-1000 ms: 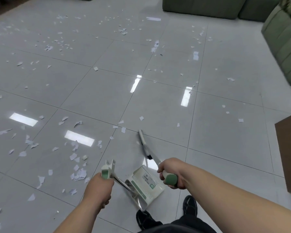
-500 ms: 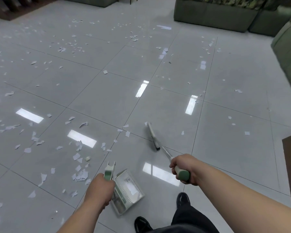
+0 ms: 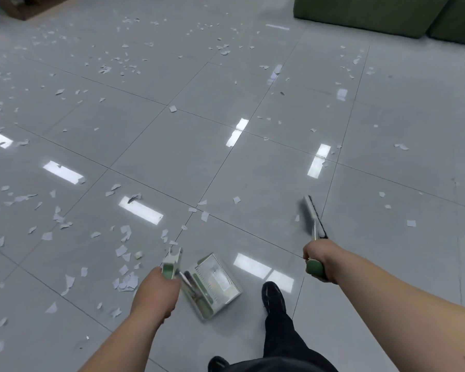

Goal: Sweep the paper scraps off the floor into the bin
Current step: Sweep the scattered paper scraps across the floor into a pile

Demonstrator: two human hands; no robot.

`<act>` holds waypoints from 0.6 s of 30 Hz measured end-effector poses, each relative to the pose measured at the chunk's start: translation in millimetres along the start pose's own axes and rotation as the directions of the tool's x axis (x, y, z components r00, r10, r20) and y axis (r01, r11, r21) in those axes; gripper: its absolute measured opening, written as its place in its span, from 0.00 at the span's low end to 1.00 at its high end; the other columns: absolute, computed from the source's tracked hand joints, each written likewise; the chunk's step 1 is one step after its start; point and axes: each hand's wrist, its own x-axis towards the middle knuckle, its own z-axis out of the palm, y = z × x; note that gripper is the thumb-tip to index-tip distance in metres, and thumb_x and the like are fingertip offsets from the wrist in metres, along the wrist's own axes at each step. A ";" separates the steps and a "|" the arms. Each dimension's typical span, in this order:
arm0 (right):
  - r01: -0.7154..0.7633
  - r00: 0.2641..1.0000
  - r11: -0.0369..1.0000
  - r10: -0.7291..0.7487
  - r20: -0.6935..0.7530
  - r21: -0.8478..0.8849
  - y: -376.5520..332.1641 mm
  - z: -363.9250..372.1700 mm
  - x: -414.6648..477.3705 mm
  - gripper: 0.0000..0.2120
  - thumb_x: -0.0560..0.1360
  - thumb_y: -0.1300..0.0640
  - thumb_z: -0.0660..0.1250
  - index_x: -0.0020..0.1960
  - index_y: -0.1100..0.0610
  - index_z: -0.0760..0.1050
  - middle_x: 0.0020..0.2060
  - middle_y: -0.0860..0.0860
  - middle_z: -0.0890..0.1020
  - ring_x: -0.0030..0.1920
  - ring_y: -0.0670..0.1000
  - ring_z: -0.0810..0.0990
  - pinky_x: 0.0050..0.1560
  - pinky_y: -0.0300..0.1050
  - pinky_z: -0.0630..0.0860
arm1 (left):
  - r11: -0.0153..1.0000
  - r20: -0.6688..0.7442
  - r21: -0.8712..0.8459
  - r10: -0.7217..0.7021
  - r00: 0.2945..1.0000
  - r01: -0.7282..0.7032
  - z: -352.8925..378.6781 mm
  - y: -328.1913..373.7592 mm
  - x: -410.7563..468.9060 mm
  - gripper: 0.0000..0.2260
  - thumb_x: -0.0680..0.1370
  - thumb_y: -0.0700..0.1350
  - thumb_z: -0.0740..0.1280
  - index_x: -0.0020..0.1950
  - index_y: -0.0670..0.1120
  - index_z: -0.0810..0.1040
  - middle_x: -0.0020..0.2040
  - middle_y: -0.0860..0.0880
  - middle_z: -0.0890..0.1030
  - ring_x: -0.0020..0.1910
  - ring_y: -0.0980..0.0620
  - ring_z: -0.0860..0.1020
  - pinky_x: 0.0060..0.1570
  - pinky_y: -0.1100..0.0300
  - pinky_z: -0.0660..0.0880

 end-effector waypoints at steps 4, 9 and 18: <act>-0.039 0.993 0.999 0.037 0.116 0.018 -37.6 16.2 13.8 0.03 0.75 0.67 0.61 0.47 0.61 0.71 0.40 0.61 0.79 0.37 0.59 0.81 0.30 0.39 0.73 | 0.996 -0.004 -0.032 -0.080 0.997 0.079 8.7 26.3 16.1 0.09 0.75 0.40 0.57 0.51 0.48 0.73 0.32 0.45 0.72 0.25 0.46 0.70 0.26 0.60 0.68; -0.021 0.950 0.998 0.040 0.310 -0.065 -80.4 65.3 14.4 0.05 0.74 0.66 0.62 0.47 0.59 0.74 0.40 0.59 0.79 0.32 0.56 0.79 0.28 0.39 0.75 | 0.980 -0.034 -0.106 -0.171 0.985 0.167 9.5 47.7 16.1 0.08 0.75 0.39 0.58 0.50 0.48 0.73 0.32 0.45 0.72 0.26 0.47 0.70 0.26 0.61 0.66; 0.137 0.784 0.954 0.059 0.618 -0.265 -162.9 108.9 -5.4 0.04 0.74 0.62 0.62 0.42 0.56 0.72 0.28 0.52 0.76 0.24 0.50 0.74 0.24 0.35 0.69 | 0.876 -0.105 -0.330 -0.404 0.909 0.351 -5.4 47.3 -9.8 0.08 0.74 0.37 0.59 0.51 0.42 0.74 0.35 0.44 0.72 0.25 0.46 0.70 0.27 0.61 0.64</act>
